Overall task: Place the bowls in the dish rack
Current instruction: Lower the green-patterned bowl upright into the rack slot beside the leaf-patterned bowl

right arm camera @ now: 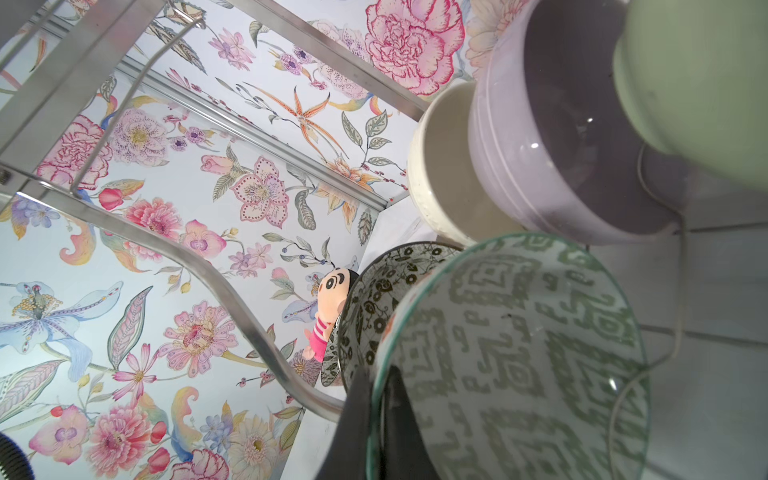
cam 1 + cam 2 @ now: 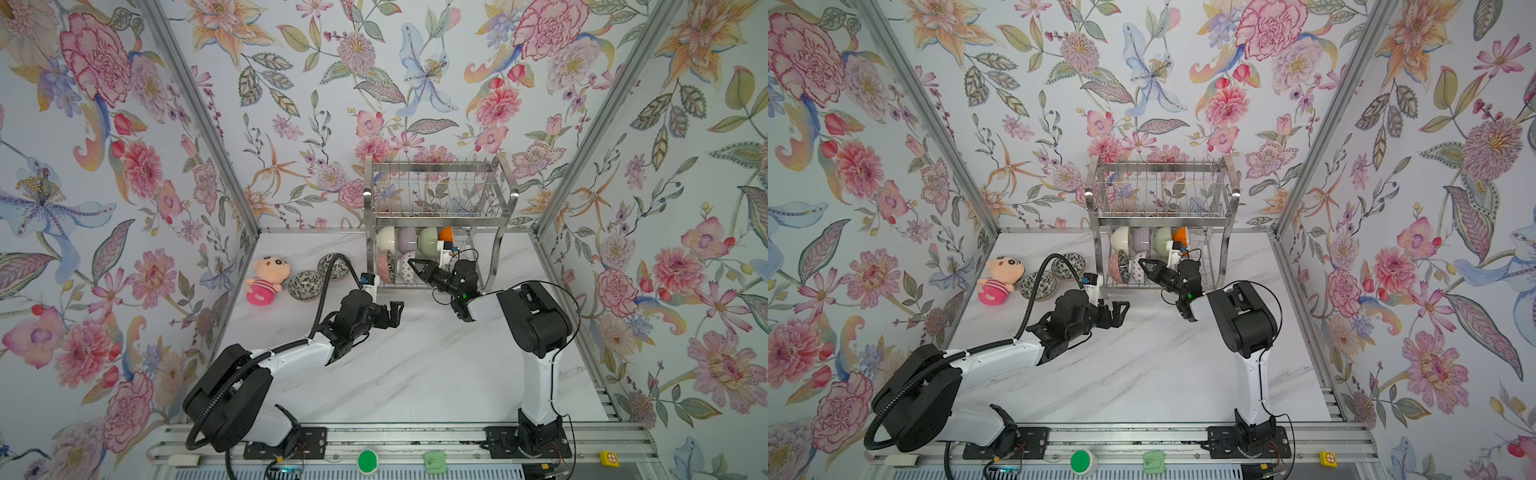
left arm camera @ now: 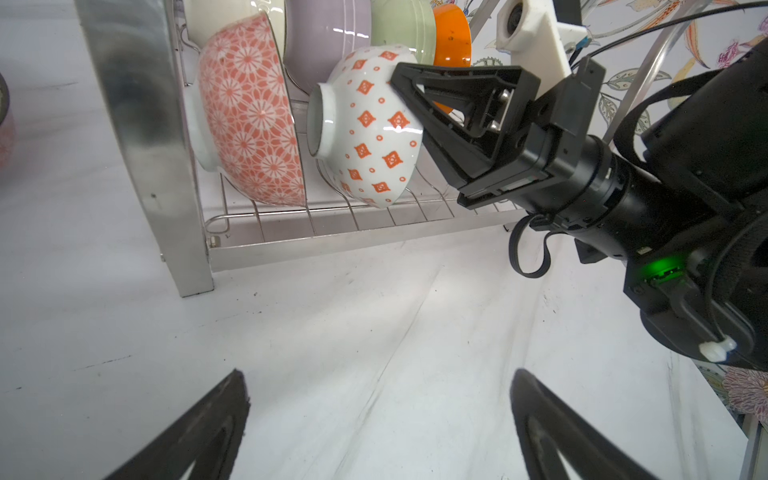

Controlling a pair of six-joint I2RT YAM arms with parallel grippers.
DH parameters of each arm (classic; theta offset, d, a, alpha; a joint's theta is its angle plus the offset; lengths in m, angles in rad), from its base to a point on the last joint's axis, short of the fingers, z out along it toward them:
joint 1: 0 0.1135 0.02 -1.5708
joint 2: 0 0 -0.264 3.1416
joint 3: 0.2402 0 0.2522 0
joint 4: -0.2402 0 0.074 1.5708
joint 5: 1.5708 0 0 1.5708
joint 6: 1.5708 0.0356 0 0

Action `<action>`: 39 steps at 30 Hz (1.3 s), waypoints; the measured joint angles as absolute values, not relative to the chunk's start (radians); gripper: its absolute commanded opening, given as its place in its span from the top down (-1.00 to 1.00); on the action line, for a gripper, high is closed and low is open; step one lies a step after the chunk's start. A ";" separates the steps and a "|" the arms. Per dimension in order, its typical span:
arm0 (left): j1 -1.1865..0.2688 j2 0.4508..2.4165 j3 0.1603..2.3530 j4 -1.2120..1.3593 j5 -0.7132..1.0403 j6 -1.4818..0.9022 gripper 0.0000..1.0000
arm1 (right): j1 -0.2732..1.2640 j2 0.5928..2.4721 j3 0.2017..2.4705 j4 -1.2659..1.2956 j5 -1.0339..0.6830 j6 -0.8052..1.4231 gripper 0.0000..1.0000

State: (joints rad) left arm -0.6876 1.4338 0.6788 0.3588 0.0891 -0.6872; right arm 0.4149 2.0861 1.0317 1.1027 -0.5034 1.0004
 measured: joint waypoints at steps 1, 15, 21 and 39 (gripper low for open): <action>-0.688 1.433 0.679 0.359 0.089 -0.687 -0.99 | 0.417 2.082 1.035 1.087 -0.497 0.986 0.90; -0.688 1.433 0.679 0.358 0.089 -0.687 -0.99 | 0.452 2.050 1.059 0.929 -0.443 0.865 0.68; -0.688 1.429 0.679 0.358 0.088 -0.687 -0.99 | 0.458 2.042 1.059 0.900 -0.433 0.848 0.61; -0.688 1.425 0.678 0.358 0.071 -0.687 -0.99 | 0.462 1.974 1.048 0.847 -0.414 0.841 0.45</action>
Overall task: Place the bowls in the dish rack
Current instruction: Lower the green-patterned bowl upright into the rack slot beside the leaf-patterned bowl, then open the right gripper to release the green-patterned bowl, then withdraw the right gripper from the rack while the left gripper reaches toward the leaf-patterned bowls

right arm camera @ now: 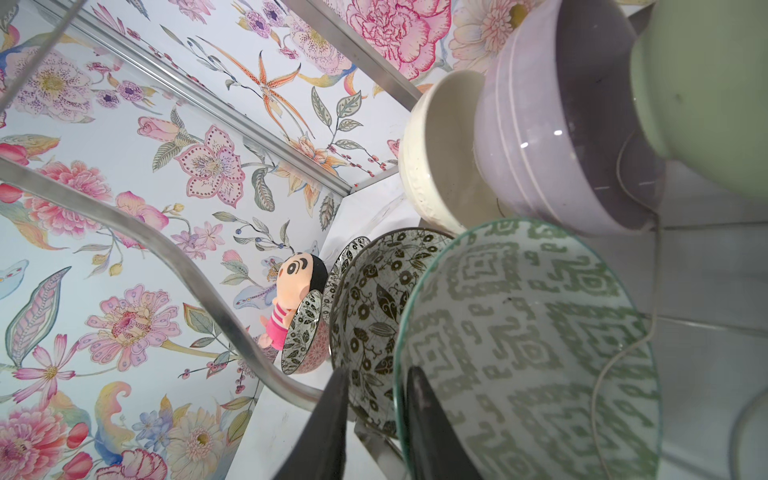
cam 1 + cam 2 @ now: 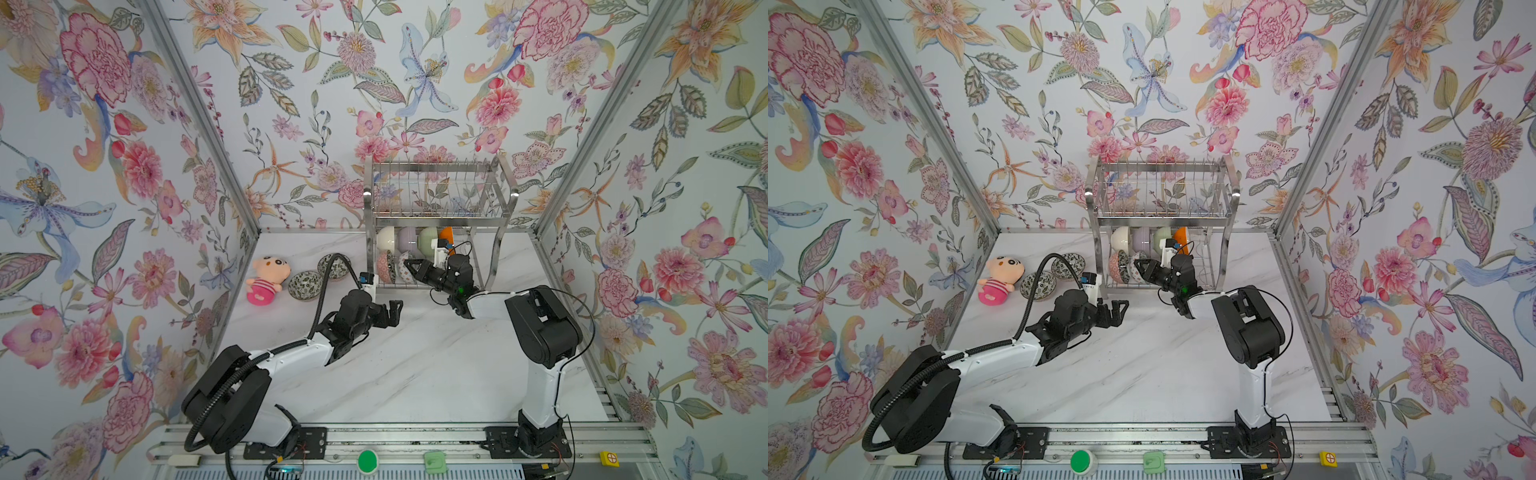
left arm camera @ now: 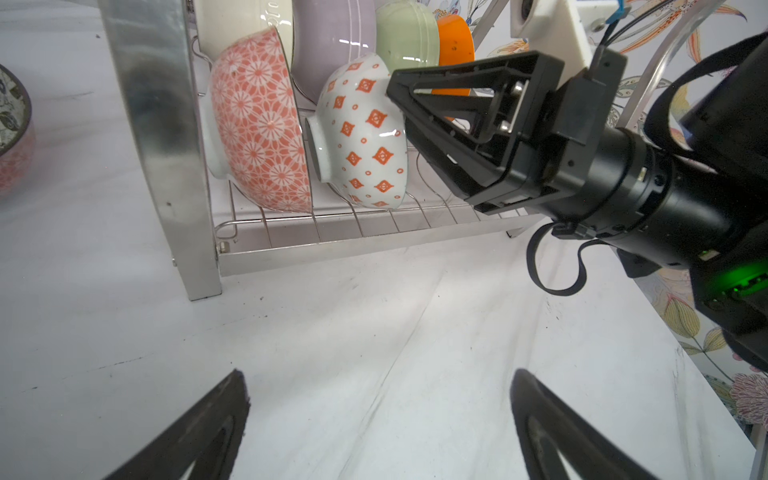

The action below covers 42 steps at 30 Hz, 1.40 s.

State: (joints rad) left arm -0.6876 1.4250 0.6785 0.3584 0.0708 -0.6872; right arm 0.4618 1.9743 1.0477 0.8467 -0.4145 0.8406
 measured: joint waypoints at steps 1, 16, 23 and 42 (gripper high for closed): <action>-0.688 1.425 0.678 0.358 0.071 -0.687 -0.99 | 0.462 1.970 1.046 0.842 -0.413 0.841 0.44; -0.686 1.400 0.678 0.321 0.059 -0.664 -0.99 | 0.459 1.837 1.007 0.815 -0.406 0.805 0.31; -0.648 1.338 0.675 0.265 0.041 -0.637 -0.99 | 0.457 1.785 0.978 0.784 -0.398 0.771 0.25; -0.208 1.106 0.626 0.100 -0.041 -0.608 -0.99 | 0.679 1.585 1.015 0.365 -0.200 0.306 -0.98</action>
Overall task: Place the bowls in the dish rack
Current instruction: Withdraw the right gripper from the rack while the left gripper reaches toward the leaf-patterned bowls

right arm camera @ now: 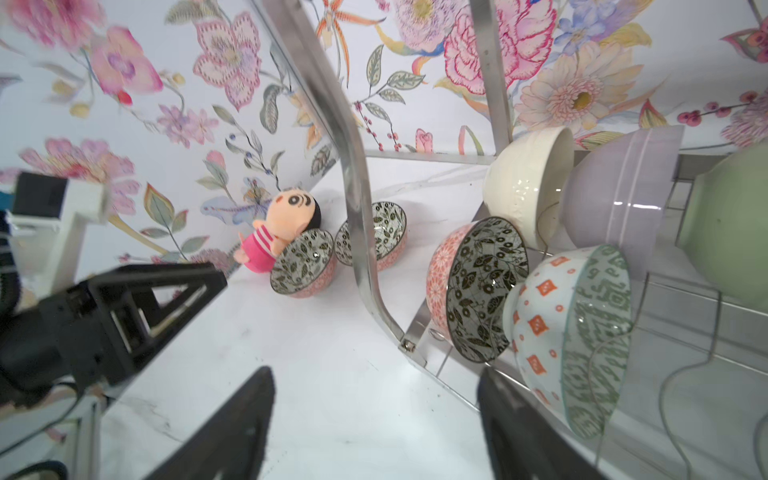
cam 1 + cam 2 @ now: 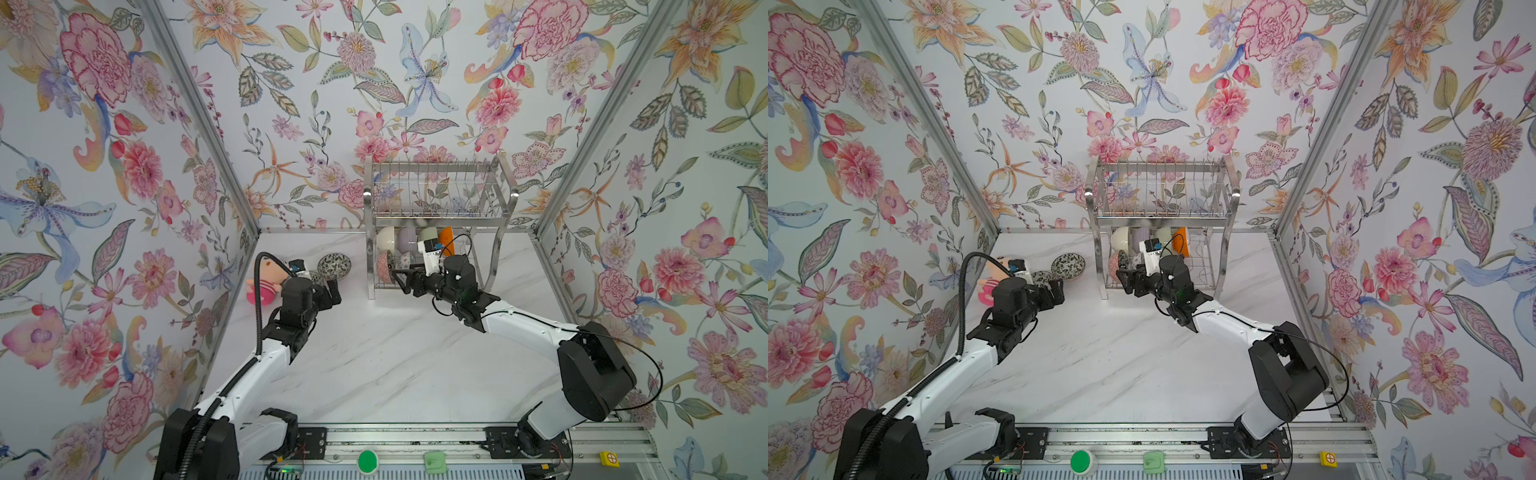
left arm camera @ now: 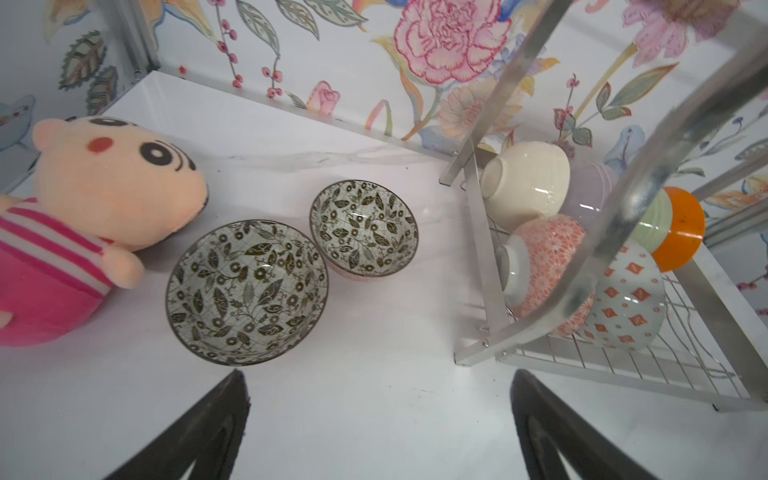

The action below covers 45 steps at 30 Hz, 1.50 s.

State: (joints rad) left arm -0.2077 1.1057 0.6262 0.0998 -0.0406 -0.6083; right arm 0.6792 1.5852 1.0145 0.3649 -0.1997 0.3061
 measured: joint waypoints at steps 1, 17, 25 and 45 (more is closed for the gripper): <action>-0.181 1.104 0.610 0.108 -0.040 -0.624 -0.99 | 0.705 1.583 1.024 0.339 -0.181 0.264 -0.99; 0.110 1.306 0.488 0.337 0.102 -0.820 -0.98 | 0.986 1.612 1.139 0.179 0.043 -0.135 -0.98; 0.113 1.434 0.504 0.406 0.156 -0.823 -0.95 | 1.001 1.644 1.138 0.169 0.093 -0.170 -0.98; 0.113 1.602 0.570 0.497 0.229 -0.772 0.07 | 0.983 1.644 1.089 0.206 0.099 -0.171 -0.98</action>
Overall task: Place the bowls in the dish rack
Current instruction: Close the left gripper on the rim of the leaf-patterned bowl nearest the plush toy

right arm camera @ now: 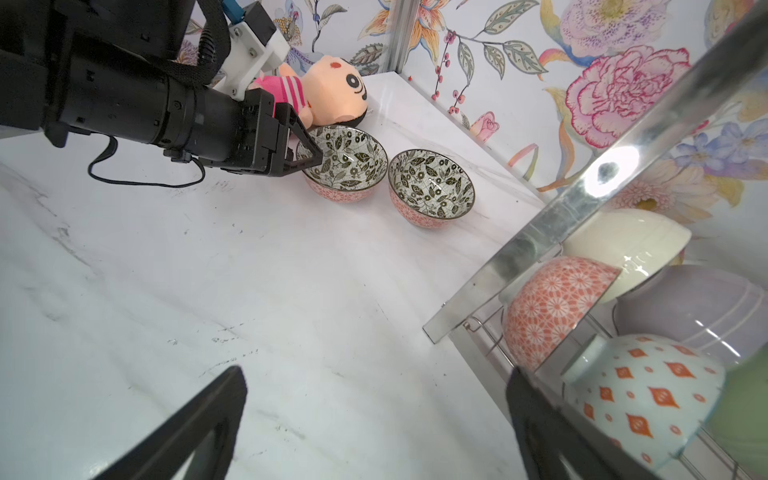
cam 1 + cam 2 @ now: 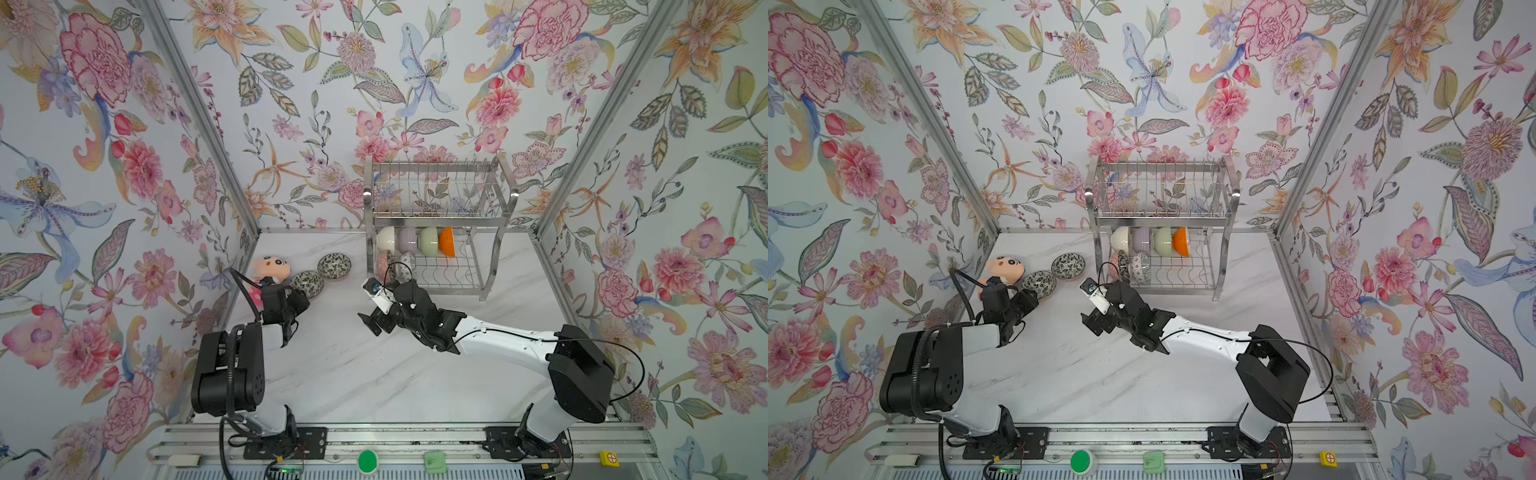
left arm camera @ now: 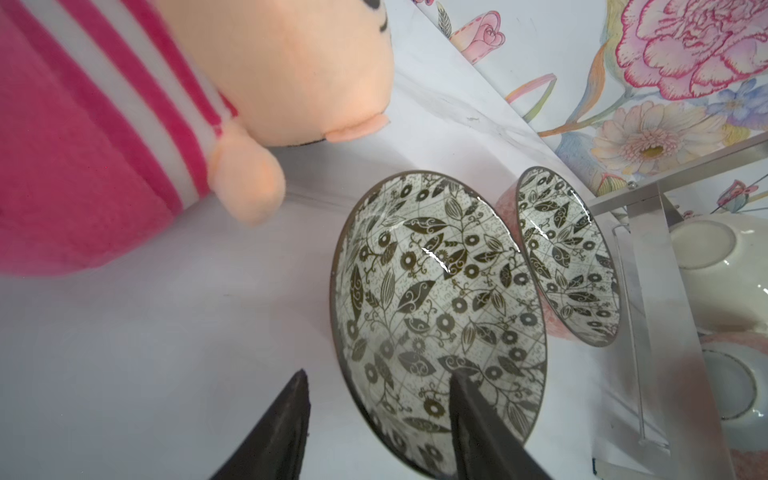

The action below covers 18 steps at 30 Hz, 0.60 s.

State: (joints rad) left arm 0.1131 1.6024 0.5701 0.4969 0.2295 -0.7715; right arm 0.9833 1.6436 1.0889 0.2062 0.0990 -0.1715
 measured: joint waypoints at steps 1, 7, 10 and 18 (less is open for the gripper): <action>0.113 1.608 0.570 0.500 0.233 -0.773 0.11 | 0.980 1.644 1.085 0.210 0.099 -0.171 -0.98; 0.113 1.605 0.559 0.538 0.233 -0.773 0.42 | 0.974 1.644 1.077 0.214 0.099 -0.168 -0.99; 0.113 1.592 0.543 0.546 0.229 -0.767 0.65 | 0.973 1.644 1.077 0.214 0.099 -0.163 -0.99; 0.113 1.533 0.492 0.557 0.229 -0.756 0.83 | 0.963 1.644 1.069 0.226 0.099 -0.153 -0.98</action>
